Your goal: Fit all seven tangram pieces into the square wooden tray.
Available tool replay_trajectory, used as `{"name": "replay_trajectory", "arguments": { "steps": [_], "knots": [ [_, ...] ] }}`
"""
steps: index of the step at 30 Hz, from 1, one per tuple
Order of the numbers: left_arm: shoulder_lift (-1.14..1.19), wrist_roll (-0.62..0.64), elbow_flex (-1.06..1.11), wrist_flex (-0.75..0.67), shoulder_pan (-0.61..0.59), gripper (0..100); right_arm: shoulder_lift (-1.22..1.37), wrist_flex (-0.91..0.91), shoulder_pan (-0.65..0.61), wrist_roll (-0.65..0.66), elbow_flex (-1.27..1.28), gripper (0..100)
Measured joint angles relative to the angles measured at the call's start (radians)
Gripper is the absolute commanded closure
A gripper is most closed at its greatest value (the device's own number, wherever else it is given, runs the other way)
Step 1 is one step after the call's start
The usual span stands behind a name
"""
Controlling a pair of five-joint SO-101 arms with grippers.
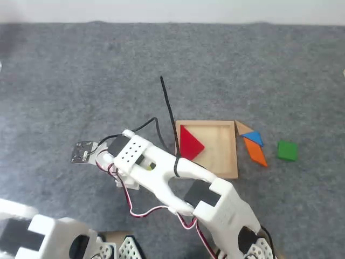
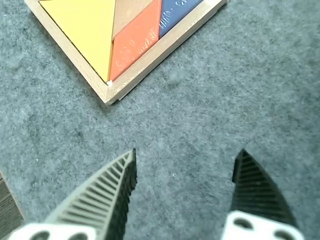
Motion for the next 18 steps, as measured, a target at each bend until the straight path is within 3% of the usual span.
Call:
{"name": "replay_trajectory", "arguments": {
  "steps": [7,18],
  "knots": [
    [0.0,0.0,0.0,0.0,0.0,69,0.043,0.0,0.0,0.002,-0.021,69.7],
    [0.0,0.0,0.0,0.0,0.0,69,0.043,0.002,0.0,0.002,-0.021,69.0]
  ]
}}
